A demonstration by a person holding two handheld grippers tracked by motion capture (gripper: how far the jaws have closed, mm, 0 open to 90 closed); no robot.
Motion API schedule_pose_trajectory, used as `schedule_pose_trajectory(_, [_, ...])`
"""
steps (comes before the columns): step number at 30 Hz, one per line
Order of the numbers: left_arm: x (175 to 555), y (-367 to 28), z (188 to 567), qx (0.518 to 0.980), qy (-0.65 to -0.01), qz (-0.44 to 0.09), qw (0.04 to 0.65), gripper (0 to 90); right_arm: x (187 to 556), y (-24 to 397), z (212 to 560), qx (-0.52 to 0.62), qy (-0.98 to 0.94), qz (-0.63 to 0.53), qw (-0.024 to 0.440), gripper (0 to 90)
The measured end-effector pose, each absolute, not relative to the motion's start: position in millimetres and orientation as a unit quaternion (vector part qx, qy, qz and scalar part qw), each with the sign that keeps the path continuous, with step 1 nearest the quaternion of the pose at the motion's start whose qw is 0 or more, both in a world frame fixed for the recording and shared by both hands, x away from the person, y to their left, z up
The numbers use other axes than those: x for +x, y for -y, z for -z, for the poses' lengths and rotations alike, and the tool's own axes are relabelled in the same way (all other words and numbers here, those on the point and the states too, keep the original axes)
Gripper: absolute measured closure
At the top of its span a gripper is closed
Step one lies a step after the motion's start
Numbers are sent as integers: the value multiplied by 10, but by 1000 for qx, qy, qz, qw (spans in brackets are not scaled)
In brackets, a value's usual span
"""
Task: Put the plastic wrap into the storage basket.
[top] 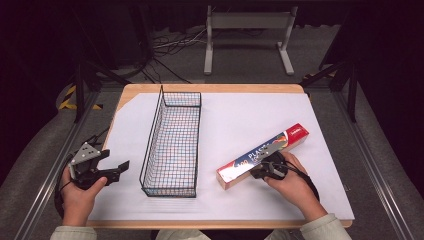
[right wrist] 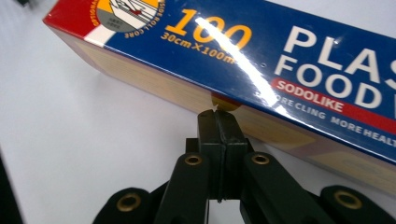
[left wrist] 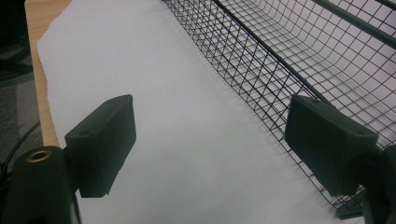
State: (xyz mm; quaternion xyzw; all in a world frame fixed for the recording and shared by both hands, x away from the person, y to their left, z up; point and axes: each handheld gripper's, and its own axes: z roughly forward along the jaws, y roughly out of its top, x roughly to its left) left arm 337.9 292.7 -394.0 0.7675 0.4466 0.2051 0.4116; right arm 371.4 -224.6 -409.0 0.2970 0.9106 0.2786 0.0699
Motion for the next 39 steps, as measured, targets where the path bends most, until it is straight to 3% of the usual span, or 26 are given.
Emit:
schedule_pose_trajectory(15, [3383, -2941, 3954, 764, -453, -206, 412, 174, 3846, 2227, 4129, 314, -906, -276, 66, 900])
schedule_pose_trajectory(23, [3386, -2941, 3977, 763, -458, -210, 405, 174, 3821, 2448, 3825, 314, -897, -303, 71, 900])
schedule_pose_trajectory(39, [3350, -2930, 3989, 757, -466, -217, 403, 167, 4384, 2742, 3406, 383, -864, -300, 127, 900])
